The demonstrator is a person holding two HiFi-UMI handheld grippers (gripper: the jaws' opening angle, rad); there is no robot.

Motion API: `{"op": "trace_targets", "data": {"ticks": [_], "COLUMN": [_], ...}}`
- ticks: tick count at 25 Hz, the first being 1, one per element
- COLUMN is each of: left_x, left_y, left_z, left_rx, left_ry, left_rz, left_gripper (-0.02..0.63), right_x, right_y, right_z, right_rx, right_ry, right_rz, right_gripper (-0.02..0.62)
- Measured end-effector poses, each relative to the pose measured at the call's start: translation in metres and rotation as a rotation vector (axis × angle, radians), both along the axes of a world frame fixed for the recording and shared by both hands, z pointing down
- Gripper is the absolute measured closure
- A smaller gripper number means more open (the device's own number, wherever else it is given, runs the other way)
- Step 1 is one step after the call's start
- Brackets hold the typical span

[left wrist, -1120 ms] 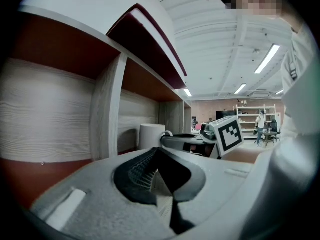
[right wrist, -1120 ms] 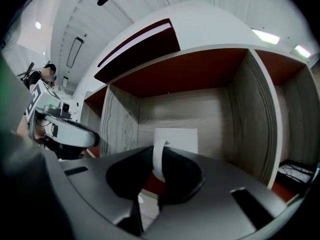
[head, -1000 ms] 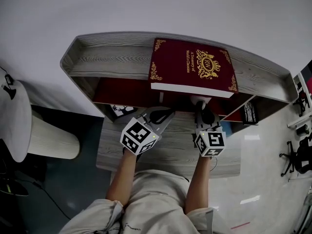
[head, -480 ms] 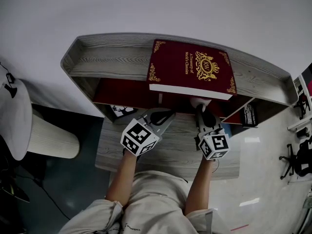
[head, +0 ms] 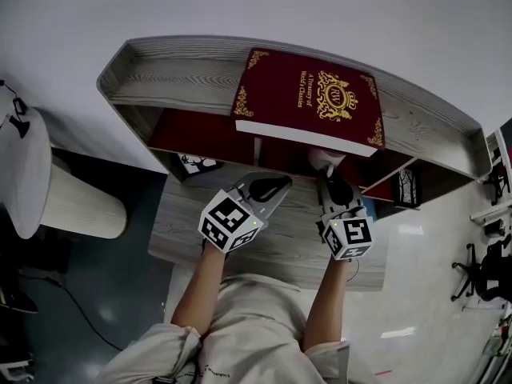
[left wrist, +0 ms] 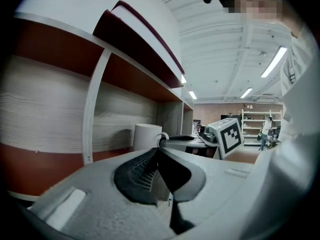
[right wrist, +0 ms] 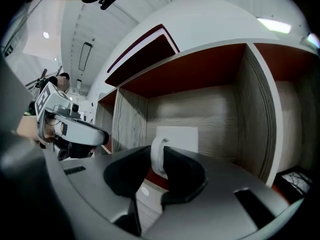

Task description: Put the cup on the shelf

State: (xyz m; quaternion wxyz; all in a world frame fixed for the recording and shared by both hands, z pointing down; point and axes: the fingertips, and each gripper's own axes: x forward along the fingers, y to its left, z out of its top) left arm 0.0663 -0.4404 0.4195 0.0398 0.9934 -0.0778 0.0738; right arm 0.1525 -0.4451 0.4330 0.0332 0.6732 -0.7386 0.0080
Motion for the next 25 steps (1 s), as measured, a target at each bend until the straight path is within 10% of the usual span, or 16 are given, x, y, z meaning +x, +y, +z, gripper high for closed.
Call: {"op": "trace_targets", "data": {"ticks": [25], "left_x": [-0.013], "left_y": [0.02], "left_z": [-0.023], "left_rx": [0.019], "left_ry": [0.062], "left_rz": [-0.358], "left_gripper": [0.595], "right_x": [0.022], "right_y": [0.031], "right_z": [-0.001], "right_rx": [-0.04], "right_ry": [-0.036], "right_rz": [-0.117], "right_gripper": [0.452]}}
